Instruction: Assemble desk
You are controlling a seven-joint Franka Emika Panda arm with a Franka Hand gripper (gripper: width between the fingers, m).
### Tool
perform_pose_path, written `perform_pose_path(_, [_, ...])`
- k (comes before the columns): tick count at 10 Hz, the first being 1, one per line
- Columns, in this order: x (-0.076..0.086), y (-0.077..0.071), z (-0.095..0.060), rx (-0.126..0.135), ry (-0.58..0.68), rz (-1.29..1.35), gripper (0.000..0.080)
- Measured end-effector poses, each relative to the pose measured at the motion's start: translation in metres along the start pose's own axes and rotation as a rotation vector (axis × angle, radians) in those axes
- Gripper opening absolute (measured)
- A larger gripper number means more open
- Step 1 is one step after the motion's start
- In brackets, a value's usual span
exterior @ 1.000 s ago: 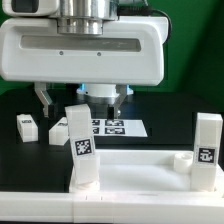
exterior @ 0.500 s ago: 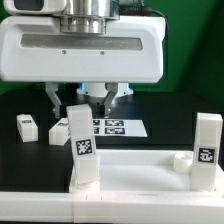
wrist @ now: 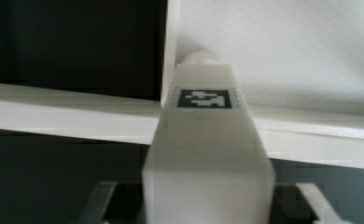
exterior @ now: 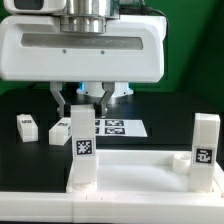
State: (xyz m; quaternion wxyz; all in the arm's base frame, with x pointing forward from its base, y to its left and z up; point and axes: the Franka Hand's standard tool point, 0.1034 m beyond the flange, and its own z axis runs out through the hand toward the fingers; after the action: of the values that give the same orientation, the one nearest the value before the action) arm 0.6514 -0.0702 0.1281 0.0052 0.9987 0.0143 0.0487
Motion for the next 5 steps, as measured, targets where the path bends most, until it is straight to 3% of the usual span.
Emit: perform_pose_path(5, [0.0017, -0.0020, 0.0009, 0.002, 0.003, 0.557, 0.0292])
